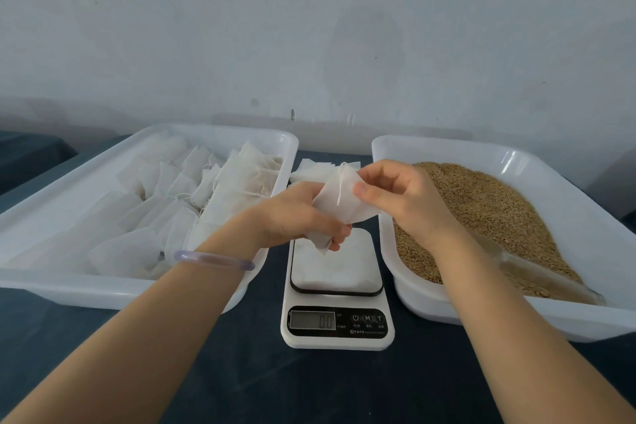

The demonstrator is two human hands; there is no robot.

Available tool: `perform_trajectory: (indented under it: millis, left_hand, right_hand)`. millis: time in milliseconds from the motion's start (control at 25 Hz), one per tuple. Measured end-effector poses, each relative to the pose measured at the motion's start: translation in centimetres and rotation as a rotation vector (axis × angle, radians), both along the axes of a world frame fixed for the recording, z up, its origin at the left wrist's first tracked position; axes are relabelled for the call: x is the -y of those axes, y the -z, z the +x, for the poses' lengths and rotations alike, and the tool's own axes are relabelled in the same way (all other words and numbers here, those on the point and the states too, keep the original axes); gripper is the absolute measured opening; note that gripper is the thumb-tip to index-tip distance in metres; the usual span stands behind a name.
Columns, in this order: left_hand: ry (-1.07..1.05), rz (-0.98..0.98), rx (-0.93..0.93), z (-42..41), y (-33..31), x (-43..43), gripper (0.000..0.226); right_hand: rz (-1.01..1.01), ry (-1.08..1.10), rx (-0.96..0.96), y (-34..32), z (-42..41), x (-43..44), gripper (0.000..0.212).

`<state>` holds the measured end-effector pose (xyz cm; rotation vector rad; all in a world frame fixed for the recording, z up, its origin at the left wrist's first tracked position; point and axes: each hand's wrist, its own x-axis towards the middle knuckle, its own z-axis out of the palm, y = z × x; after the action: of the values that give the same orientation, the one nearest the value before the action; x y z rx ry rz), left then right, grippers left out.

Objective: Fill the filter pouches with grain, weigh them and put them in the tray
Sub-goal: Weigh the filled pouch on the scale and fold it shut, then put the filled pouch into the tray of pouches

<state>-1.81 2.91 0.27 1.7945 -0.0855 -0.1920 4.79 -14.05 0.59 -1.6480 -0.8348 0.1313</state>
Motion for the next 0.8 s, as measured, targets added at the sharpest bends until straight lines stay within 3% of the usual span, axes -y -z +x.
perform_trajectory:
  millis: [120, 240, 320, 440, 520, 600, 640, 720, 800]
  left_hand:
    - [0.026, 0.042, -0.001, -0.2, -0.1, 0.0, 0.028]
    - [0.115, 0.197, -0.04, -0.3, -0.2, 0.1, 0.028]
    - [0.138, 0.266, -0.071, -0.2, -0.3, 0.2, 0.028]
    - [0.088, 0.264, -0.053, 0.1, -0.2, 0.2, 0.025]
    - [0.043, 0.215, -0.034, 0.1, -0.1, 0.1, 0.02]
    - [0.0, 0.172, -0.031, 0.4, 0.1, 0.1, 0.015]
    - [-0.021, 0.159, -0.036, 0.6, 0.1, 0.0, 0.013]
    - [-0.043, 0.135, -0.044, 0.7, 0.2, -0.1, 0.011]
    - [-0.044, 0.123, -0.047, 0.6, 0.2, 0.0, 0.01]
  right_hand:
    - [-0.017, 0.021, 0.028, -0.2, -0.3, 0.1, 0.013]
    - [0.087, 0.077, 0.028, -0.8, -0.7, 0.6, 0.025]
    - [0.031, 0.035, 0.069, -1.0, -0.8, 1.2, 0.024]
    - [-0.256, 0.116, 0.172, -1.3, 1.0, 4.7, 0.017]
    - [-0.63, 0.284, 0.194, -1.4, 3.7, 9.0, 0.017]
    - [-1.058, 0.296, 0.077, -0.6, 5.4, 13.7, 0.033]
    - [-1.162, 0.274, -0.014, 0.0, 5.6, 15.4, 0.04]
    - [-1.171, 0.303, -0.109, 1.3, 5.7, 17.3, 0.04]
    - [-1.156, 0.355, -0.072, 1.9, 5.8, 17.7, 0.029]
